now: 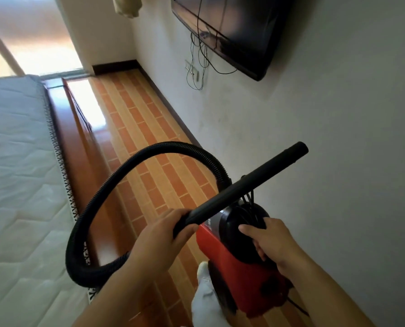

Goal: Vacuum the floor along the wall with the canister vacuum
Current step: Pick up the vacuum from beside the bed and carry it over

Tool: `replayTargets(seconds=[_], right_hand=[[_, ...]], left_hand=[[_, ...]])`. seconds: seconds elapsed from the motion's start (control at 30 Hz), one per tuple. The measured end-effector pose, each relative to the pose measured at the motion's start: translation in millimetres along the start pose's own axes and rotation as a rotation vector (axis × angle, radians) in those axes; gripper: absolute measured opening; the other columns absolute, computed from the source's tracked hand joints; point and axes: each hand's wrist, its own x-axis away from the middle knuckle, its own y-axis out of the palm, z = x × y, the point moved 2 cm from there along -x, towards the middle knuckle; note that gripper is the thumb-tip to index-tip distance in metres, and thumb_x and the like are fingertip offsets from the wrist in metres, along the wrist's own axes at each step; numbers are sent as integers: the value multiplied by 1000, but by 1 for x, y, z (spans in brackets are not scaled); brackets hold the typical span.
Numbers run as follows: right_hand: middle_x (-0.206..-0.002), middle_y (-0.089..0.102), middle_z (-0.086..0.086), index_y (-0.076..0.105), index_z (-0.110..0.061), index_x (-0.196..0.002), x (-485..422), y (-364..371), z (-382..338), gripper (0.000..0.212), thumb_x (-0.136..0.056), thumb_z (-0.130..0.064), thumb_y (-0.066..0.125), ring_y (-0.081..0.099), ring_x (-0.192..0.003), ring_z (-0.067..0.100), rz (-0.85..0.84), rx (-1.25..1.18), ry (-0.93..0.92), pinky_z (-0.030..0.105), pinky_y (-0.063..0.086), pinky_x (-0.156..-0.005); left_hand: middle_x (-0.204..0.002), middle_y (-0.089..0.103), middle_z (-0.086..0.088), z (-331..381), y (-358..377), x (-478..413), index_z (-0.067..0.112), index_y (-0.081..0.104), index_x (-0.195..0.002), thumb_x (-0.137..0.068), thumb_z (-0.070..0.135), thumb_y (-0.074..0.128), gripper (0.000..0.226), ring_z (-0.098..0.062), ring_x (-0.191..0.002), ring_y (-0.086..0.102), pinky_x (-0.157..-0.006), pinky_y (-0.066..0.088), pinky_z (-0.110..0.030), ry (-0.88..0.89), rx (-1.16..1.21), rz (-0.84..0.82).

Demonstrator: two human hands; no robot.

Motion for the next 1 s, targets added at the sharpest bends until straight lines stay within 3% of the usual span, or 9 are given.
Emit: replayTargets(seconds=[0.1, 0.2, 0.27, 0.37, 0.53, 0.67, 0.83, 1.0], right_hand=[[-53, 55, -2, 64, -17, -82, -50, -3, -21, 17, -95, -24, 72, 47, -44, 11, -59, 23, -23, 28, 43, -49], [-62, 59, -6, 65, -21, -94, -94, 0, -44, 11, -95, -29, 71, 52, -51, 8, -99, 48, -44, 23, 44, -51], [-70, 61, -3, 67, -17, -105, -123, 4, -62, 18, -95, -31, 71, 54, -56, 8, -131, 64, -44, 22, 43, -52], [-68, 60, 1, 68, -14, -104, -165, 13, -91, 18, -95, -29, 71, 52, -50, 8, -147, 73, -34, 22, 43, -47], [-73, 63, 0, 68, -17, -109, -225, 47, -144, 22, -94, -33, 71, 56, -57, 11, -171, 167, -66, 21, 44, -48], [-86, 64, 0, 67, -21, -118, -273, 91, -187, 33, -91, -39, 72, 54, -68, 13, -181, 257, -77, 24, 43, -54], [-89, 67, 2, 66, -22, -107, -313, 153, -243, 25, -90, -40, 71, 60, -79, 21, -140, 325, -101, 35, 53, -67], [-93, 67, 0, 62, -22, -101, -338, 198, -307, 21, -94, -41, 68, 67, -87, 19, -87, 375, -136, 29, 53, -67]], left_hand=[[-102, 56, 24, 1, -1, -43, 35, 54, -133, -92, 62, 45, 50, 1, -83, 60, -77, 54, -22, -35, -8, 12], [-100, 59, 22, 4, -8, -88, 35, 56, -132, -93, 60, 49, 47, 1, -81, 60, -76, 54, -23, -75, 15, 27], [-96, 61, 21, 4, -17, -114, 35, 56, -131, -89, 66, 44, 54, 1, -78, 61, -73, 55, -23, -89, 37, 31], [-93, 62, 19, -7, -35, -142, 36, 55, -131, -85, 72, 37, 61, -2, -74, 62, -69, 57, -26, -115, 48, 44], [-94, 62, 21, -48, -69, -177, 36, 58, -128, -82, 73, 37, 63, 1, -80, 62, -73, 56, -21, -185, 75, 112], [-93, 65, 19, -99, -100, -208, 33, 63, -125, -81, 74, 41, 64, -2, -81, 65, -75, 59, -29, -219, 135, 137], [-88, 63, 17, -161, -160, -257, 30, 61, -127, -82, 73, 41, 65, -5, -74, 63, -69, 57, -28, -213, 150, 163], [-88, 62, 18, -204, -221, -304, 28, 61, -129, -89, 65, 46, 56, -4, -74, 61, -68, 53, -25, -170, 122, 129]])
